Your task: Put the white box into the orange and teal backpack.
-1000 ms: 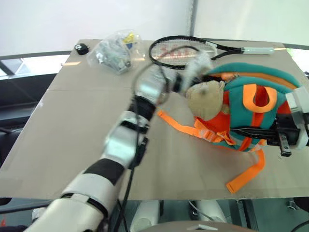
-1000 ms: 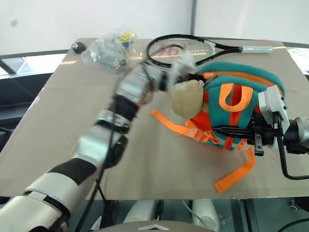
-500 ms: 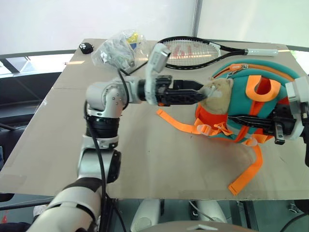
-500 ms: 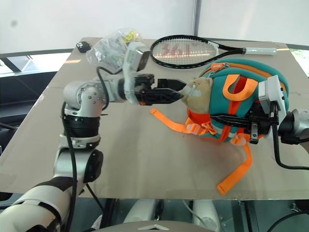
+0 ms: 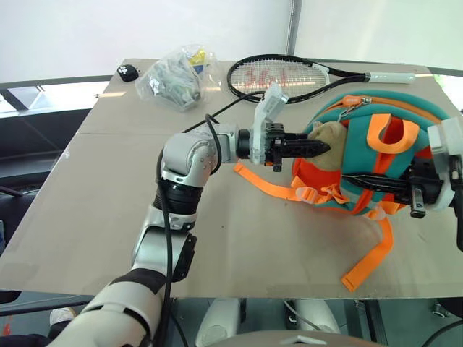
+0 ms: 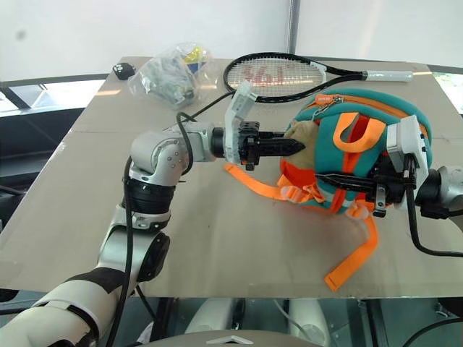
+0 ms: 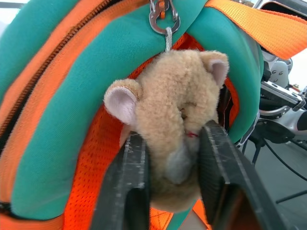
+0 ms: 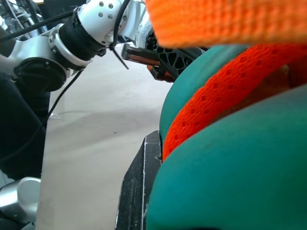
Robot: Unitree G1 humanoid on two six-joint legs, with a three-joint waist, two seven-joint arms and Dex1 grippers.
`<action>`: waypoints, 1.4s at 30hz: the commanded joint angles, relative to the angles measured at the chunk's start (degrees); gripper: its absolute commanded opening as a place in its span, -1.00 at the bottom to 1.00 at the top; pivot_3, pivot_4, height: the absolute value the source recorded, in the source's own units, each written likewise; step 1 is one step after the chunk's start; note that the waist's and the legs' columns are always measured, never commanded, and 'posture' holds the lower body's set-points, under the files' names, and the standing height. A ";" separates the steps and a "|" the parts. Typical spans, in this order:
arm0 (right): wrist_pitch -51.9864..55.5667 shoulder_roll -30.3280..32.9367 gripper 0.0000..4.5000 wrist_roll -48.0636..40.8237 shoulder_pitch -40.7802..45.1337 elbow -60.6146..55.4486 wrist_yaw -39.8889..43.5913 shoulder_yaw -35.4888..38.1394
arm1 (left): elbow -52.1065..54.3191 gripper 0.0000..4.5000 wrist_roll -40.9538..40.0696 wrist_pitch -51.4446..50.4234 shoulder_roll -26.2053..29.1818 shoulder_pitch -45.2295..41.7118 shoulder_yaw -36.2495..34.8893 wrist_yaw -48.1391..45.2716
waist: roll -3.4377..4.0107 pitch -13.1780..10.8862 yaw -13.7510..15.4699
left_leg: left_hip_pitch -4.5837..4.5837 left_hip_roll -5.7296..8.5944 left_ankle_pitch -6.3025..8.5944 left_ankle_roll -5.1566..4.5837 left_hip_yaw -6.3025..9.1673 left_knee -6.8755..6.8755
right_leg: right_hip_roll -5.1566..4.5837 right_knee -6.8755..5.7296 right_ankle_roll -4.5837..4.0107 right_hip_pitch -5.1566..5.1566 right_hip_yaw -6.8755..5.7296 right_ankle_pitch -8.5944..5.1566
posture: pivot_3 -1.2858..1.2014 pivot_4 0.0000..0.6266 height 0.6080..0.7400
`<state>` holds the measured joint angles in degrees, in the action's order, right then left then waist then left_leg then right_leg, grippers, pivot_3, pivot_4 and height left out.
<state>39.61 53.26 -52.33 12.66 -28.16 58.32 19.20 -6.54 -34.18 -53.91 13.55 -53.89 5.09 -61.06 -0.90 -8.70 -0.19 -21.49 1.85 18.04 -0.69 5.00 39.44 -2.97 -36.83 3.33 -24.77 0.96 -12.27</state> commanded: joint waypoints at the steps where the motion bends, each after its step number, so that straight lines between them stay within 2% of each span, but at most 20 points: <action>1: -2.77 -1.92 -1.00 3.36 3.06 2.96 -7.32 3.44 | -1.51 -0.76 -5.56 0.29 1.42 -1.86 -6.84 -1.27 | 0.00 0.00 -0.13 | 0.01 0.00 0.00 0.00 0.00 0.00 | 0.00 -0.01 0.00 0.00 0.00 0.00 | 0.03 -0.52 1.00; 3: -2.81 -3.79 -1.00 4.59 5.20 6.00 -12.70 4.78 | -5.48 -0.76 -8.94 -1.76 2.90 -3.83 -12.24 -0.14 | 0.00 0.00 -0.49 | 0.03 0.00 0.00 0.00 -0.05 0.00 | -0.01 -0.02 0.00 -0.01 0.04 0.00 | 0.03 -0.52 1.00; 9: 1.47 -6.77 -1.00 -2.05 8.96 9.57 -20.34 10.01 | -16.14 -0.76 -15.99 -9.18 5.99 -5.45 -22.46 4.48 | 0.03 0.01 -0.65 | 0.05 0.00 0.00 0.00 -0.06 -0.09 | 0.03 0.01 0.00 -0.06 0.05 0.00 | 0.03 -0.52 1.00; 13: 2.63 -7.78 -1.00 -1.88 11.14 12.81 -26.81 11.53 | -12.93 -0.76 -12.08 -9.01 8.03 3.44 -17.43 4.75 | 0.08 0.04 -0.70 | 0.01 0.01 0.00 0.00 -0.06 -0.10 | -0.01 0.04 0.00 -0.06 0.06 0.00 | 0.03 -0.52 1.00; 18: 3.11 -7.94 -1.00 -1.43 11.27 12.74 -30.25 10.90 | -2.96 -0.76 -9.40 -8.62 9.26 17.87 -10.54 6.77 | 0.09 0.05 -0.39 | -0.09 -0.01 0.00 0.01 -0.11 -0.14 | -0.08 0.01 0.00 -0.24 0.16 0.00 | 0.03 -0.52 1.00; 22: 3.12 -8.02 -1.00 -1.24 11.16 12.28 -31.67 10.27 | 0.76 -0.76 -8.31 -7.40 7.97 23.96 -9.51 10.80 | 0.12 0.07 -0.10 | -0.07 0.00 0.00 0.01 -0.10 -0.09 | -0.16 -0.03 -0.02 -0.21 0.21 0.02 | 0.03 -0.52 1.00; 26: 3.56 -7.99 -1.00 -2.04 10.78 11.87 -31.56 10.24 | 1.37 -0.76 -6.58 -5.71 6.42 25.34 -8.39 14.56 | 0.12 0.08 -0.02 | 0.04 0.01 0.00 0.01 -0.12 -0.09 | -0.12 -0.03 -0.06 -0.09 0.18 0.08 | 0.03 -0.52 1.00; 28: 3.52 -8.22 -1.00 -1.83 10.46 11.26 -31.59 9.65 | -1.56 -0.76 -2.77 -1.23 4.36 24.42 -7.18 18.12 | 0.14 0.09 -0.03 | 0.11 0.00 0.00 0.00 -0.16 -0.11 | -0.09 -0.02 -0.06 -0.06 0.20 0.08 | 0.03 -0.52 1.00; 30: 3.44 -7.35 -1.00 0.12 7.46 7.03 -29.83 6.60 | -3.55 -0.76 -3.16 2.25 1.03 22.31 -9.69 20.89 | 0.13 0.10 0.32 | 0.14 0.01 0.00 0.00 -0.20 -0.13 | -0.09 0.00 -0.06 -0.03 0.22 0.08 | 0.03 -0.52 1.00; 32: 4.46 -5.06 -1.00 5.49 4.07 1.29 -31.62 1.97 | -3.02 -0.76 -3.82 4.29 0.58 21.13 -10.31 19.59 | 0.13 0.10 0.47 | 0.13 0.00 0.00 -0.01 -0.17 -0.12 | -0.08 0.02 -0.05 -0.02 0.18 0.08 | 0.03 -0.52 1.00; 36: 5.22 -3.31 -1.00 5.90 0.01 0.06 -27.64 -0.10 | -2.38 -0.76 -2.12 6.84 2.31 20.92 -8.95 18.26 | 0.14 0.11 0.17 | 0.15 -0.03 0.00 0.00 -0.22 -0.16 | -0.05 0.00 -0.05 -0.04 0.26 0.08 | 0.03 -0.52 1.00; 38: 1.99 -3.85 -0.68 9.13 -2.62 0.74 -27.13 0.96 | -0.41 -0.31 -0.94 9.52 4.15 21.30 -8.09 16.19 | 0.13 0.11 0.20 | 0.25 0.00 0.00 0.00 -0.23 -0.15 | -0.04 0.01 -0.05 0.06 0.25 0.08 | 0.03 -0.52 1.00; 39: 0.65 -3.37 -0.45 10.50 -4.90 -0.21 -26.02 1.74 | 1.68 -0.09 -0.54 10.95 5.59 21.78 -7.80 14.67 | 0.13 0.11 0.24 | 0.29 0.00 0.01 -0.01 -0.23 -0.15 | -0.03 0.01 -0.05 0.10 0.25 0.08 | 0.03 -0.52 1.00; 41: 0.41 -3.25 -0.30 9.67 -8.15 -2.64 -24.05 3.81 | 4.72 0.07 -0.49 11.88 7.58 22.61 -7.96 13.65 | 0.12 0.10 0.27 | 0.41 0.00 0.01 -0.01 -0.30 -0.17 | -0.02 0.01 -0.05 0.17 0.32 0.08 | 0.03 -0.52 1.00; 42: 0.22 -3.31 -0.15 9.04 -9.87 -4.02 -23.12 5.25 | 6.38 0.20 -0.15 12.92 8.92 23.47 -7.89 12.62 | 0.12 0.10 0.28 | 0.40 -0.01 0.01 -0.01 -0.27 -0.19 | -0.01 0.03 -0.05 0.18 0.30 0.08 | 0.03 -0.52 1.00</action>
<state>41.04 49.27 -42.85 3.18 -29.33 33.93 21.05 -4.07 -34.58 -43.02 21.34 -30.72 -1.79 -46.96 -0.78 -8.59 0.08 -21.07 1.81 18.05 -0.70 4.75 39.20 -2.96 -36.79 3.28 -24.59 1.27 -12.20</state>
